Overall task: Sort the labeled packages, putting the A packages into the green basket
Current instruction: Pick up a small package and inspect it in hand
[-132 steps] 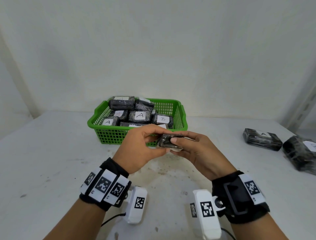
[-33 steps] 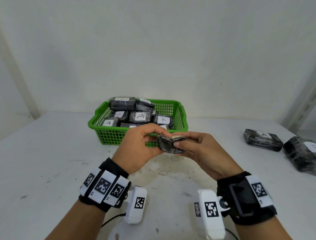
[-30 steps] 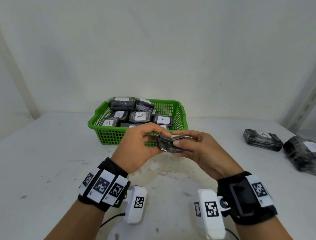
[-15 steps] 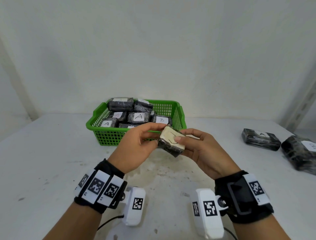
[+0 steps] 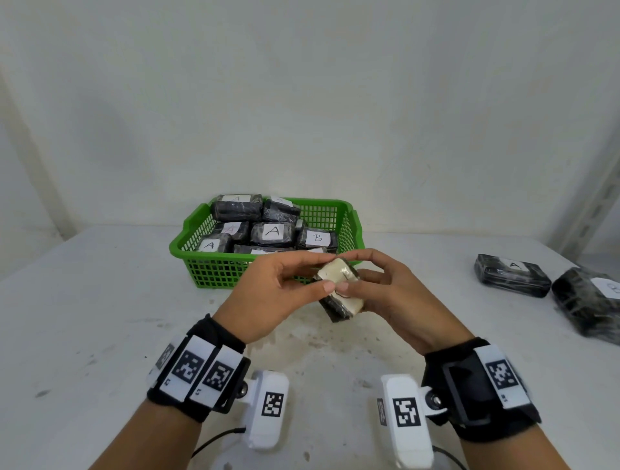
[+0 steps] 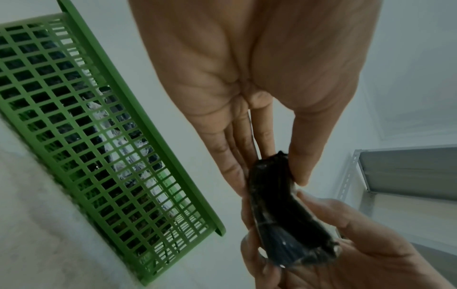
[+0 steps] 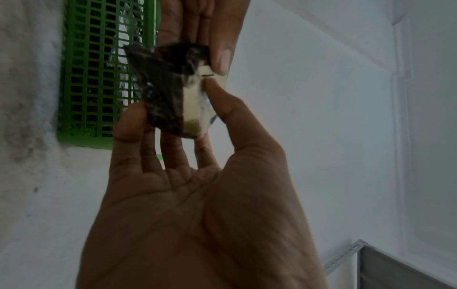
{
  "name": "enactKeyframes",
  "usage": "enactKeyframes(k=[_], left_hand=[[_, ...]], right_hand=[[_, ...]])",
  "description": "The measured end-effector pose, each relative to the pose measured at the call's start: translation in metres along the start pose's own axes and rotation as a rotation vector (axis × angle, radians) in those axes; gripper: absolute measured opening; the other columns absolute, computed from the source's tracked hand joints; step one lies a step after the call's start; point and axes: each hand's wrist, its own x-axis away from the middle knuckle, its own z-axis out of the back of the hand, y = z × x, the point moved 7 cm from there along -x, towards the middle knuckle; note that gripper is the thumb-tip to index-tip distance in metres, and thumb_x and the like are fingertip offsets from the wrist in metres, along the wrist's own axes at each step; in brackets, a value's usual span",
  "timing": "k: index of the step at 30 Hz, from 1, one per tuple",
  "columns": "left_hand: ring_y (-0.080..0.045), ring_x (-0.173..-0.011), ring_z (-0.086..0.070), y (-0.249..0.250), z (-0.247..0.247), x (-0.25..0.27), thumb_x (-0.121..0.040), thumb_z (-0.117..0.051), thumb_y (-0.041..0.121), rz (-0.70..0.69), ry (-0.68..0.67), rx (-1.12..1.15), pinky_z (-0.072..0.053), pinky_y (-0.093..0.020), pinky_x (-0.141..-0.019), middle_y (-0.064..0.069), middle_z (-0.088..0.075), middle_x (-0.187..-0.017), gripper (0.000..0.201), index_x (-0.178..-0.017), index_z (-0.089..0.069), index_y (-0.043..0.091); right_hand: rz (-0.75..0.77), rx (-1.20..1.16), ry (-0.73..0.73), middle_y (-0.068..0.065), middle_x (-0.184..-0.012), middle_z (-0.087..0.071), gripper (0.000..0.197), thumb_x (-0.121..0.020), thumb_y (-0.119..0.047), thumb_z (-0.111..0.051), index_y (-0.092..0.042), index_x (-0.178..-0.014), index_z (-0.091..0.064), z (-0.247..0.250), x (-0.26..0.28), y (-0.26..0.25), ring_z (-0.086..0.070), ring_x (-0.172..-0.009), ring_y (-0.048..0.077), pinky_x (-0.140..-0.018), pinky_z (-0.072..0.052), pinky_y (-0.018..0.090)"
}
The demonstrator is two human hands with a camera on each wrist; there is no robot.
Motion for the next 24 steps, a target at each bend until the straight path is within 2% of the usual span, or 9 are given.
enactKeyframes(k=[2,4,7,11,12,14,17,22,24], left_hand=[[-0.019,-0.108,-0.07,-0.001,-0.002,0.001,-0.077,-0.079,0.023,0.01,-0.005,0.005,-0.056,-0.045,-0.095,-0.001,-0.074,-0.115,0.046,-0.121,-0.069,0.013],[-0.02,-0.108,-0.07,-0.003,0.0,-0.001,-0.076,-0.083,0.03,0.022,0.014,-0.008,-0.056,-0.048,-0.095,0.002,-0.073,-0.117,0.05,-0.122,-0.068,0.018],[-0.017,-0.102,-0.071,-0.01,0.0,-0.002,-0.071,-0.086,0.037,0.073,0.032,-0.04,-0.057,-0.046,-0.093,0.005,-0.071,-0.117,0.057,-0.123,-0.065,0.025],[-0.024,-0.095,-0.074,-0.023,-0.007,0.0,-0.063,-0.091,0.038,0.174,0.017,0.0,-0.058,-0.044,-0.091,0.002,-0.072,-0.114,0.075,-0.129,-0.06,0.023],[-0.025,-0.095,-0.074,-0.025,-0.007,-0.001,-0.063,-0.09,0.036,0.186,0.025,0.012,-0.059,-0.044,-0.089,0.0,-0.072,-0.113,0.074,-0.129,-0.06,0.022],[-0.027,-0.095,-0.074,-0.026,-0.005,-0.002,-0.074,-0.085,0.02,0.208,0.04,0.048,-0.06,-0.043,-0.086,-0.006,-0.071,-0.116,0.061,-0.13,-0.061,0.015],[-0.026,-0.098,-0.073,-0.023,-0.002,-0.003,-0.087,-0.069,-0.001,0.218,0.026,0.056,-0.062,-0.039,-0.08,-0.012,-0.071,-0.117,0.043,-0.128,-0.063,0.007],[-0.02,-0.096,-0.073,-0.02,0.011,-0.004,-0.092,-0.062,-0.002,0.251,-0.002,-0.011,-0.061,-0.041,-0.081,-0.006,-0.075,-0.111,0.033,-0.123,-0.067,0.008],[-0.017,-0.091,-0.073,-0.016,0.019,-0.004,-0.093,-0.061,0.001,0.277,0.007,-0.011,-0.061,-0.039,-0.079,-0.006,-0.075,-0.109,0.03,-0.121,-0.069,0.009]], right_hand=[[0.017,-0.003,-0.02,0.025,-0.113,-0.075,0.04,-0.086,-0.003,-0.08,-0.012,-0.124,-0.069,-0.002,-0.001,0.001,-0.073,-0.095,0.034,-0.087,-0.059,0.053],[0.022,-0.048,0.011,0.028,-0.115,-0.073,0.039,-0.087,-0.003,-0.079,-0.013,-0.124,-0.07,-0.001,-0.002,0.002,-0.072,-0.096,0.035,-0.091,-0.059,0.057],[0.025,-0.16,0.085,0.025,-0.112,-0.076,0.037,-0.089,0.001,-0.074,-0.013,-0.123,-0.072,0.002,-0.002,0.002,-0.075,-0.091,0.031,-0.085,-0.063,0.046],[0.01,-0.226,0.176,0.027,-0.113,-0.074,0.027,-0.091,0.001,-0.071,0.001,-0.118,-0.069,0.008,-0.006,0.009,-0.074,-0.086,0.028,-0.078,-0.063,0.039],[0.002,-0.225,0.19,0.028,-0.113,-0.074,0.027,-0.091,0.001,-0.072,0.004,-0.117,-0.067,0.009,-0.007,0.012,-0.074,-0.085,0.028,-0.077,-0.063,0.039],[-0.01,-0.193,0.201,0.028,-0.112,-0.074,0.023,-0.09,-0.001,-0.074,0.006,-0.11,-0.064,0.011,-0.008,0.014,-0.075,-0.083,0.028,-0.076,-0.063,0.041],[-0.023,-0.089,0.183,0.025,-0.107,-0.077,0.021,-0.088,-0.006,-0.078,-0.005,-0.101,-0.061,0.011,-0.01,0.012,-0.073,-0.082,0.029,-0.075,-0.06,0.039],[-0.051,-0.024,0.064,0.021,-0.108,-0.078,0.025,-0.093,-0.007,-0.073,-0.008,-0.117,-0.07,-0.006,-0.019,0.008,-0.073,-0.088,0.027,-0.078,-0.061,0.038],[-0.047,0.013,0.035,0.02,-0.108,-0.078,0.022,-0.094,-0.007,-0.072,-0.01,-0.116,-0.074,-0.014,-0.025,0.002,-0.074,-0.088,0.025,-0.077,-0.062,0.037]])
